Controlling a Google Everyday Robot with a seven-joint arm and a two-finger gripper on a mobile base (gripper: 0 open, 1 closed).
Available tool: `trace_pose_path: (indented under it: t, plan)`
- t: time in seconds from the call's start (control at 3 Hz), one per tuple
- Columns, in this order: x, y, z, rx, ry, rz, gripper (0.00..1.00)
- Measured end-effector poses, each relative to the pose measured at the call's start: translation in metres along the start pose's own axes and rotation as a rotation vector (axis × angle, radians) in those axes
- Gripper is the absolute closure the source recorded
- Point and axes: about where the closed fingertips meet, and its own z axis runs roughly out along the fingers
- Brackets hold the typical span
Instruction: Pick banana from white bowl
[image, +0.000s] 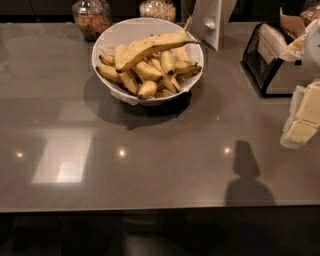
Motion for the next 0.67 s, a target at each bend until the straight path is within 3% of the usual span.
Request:
trace_pose_path:
  t: [0.33,0.67]
  plan:
    - [0.0,0.0,0.0,0.0,0.0,0.0,0.0]
    - [-0.006,-0.0068,0.0021,0.013,-0.061,0.001,0.0]
